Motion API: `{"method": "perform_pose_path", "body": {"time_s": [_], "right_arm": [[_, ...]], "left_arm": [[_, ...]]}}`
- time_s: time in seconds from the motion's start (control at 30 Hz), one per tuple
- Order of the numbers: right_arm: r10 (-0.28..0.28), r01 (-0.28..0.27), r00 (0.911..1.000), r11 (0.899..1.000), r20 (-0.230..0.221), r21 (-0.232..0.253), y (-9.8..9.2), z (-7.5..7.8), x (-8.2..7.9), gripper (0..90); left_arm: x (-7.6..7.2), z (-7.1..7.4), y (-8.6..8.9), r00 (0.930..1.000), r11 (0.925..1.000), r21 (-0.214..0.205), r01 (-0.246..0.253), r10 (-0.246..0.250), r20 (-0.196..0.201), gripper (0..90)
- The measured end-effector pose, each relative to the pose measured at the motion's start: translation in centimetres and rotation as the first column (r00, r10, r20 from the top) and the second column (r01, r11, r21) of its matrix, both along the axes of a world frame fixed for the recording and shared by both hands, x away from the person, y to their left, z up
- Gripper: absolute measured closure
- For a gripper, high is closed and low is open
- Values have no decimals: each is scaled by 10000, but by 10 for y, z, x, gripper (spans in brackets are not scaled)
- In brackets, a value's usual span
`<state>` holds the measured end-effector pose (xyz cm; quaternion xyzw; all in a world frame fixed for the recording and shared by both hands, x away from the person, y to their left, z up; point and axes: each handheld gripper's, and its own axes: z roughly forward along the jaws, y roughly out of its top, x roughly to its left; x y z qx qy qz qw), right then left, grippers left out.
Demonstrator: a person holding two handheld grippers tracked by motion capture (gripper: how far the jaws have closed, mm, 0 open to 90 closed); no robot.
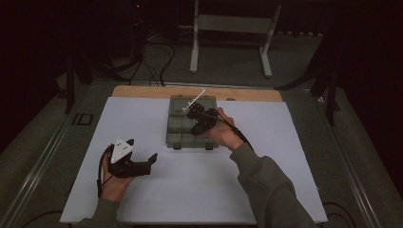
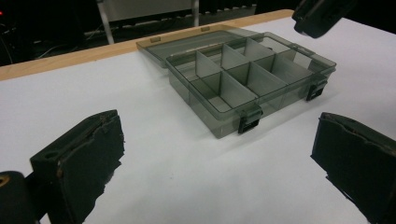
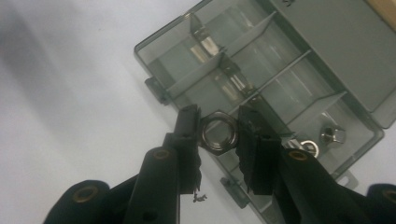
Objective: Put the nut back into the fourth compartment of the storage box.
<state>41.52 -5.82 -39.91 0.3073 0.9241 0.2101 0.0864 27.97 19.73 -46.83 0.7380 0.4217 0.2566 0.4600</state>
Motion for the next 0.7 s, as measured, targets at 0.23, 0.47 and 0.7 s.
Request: {"method": "perform_pose_path", "body": {"time_s": [0.23, 0.47, 0.7], "right_arm": [[-288, 288, 9996, 9995, -19, 93, -2, 6, 8, 704], [-570, 569, 9984, 9982, 50, 209, -4, 12, 16, 704], [-918, 916, 9958, 9951, 22, 371, -7, 17, 24, 704]], "left_arm": [[0, 0, 0, 10000, 10000, 3, -6, 6, -11, 24], [0, 0, 1, 10000, 10000, -13, -20, 20, 4, 24], [0, 0, 1, 10000, 10000, -13, -8, 8, -10, 24]]}}
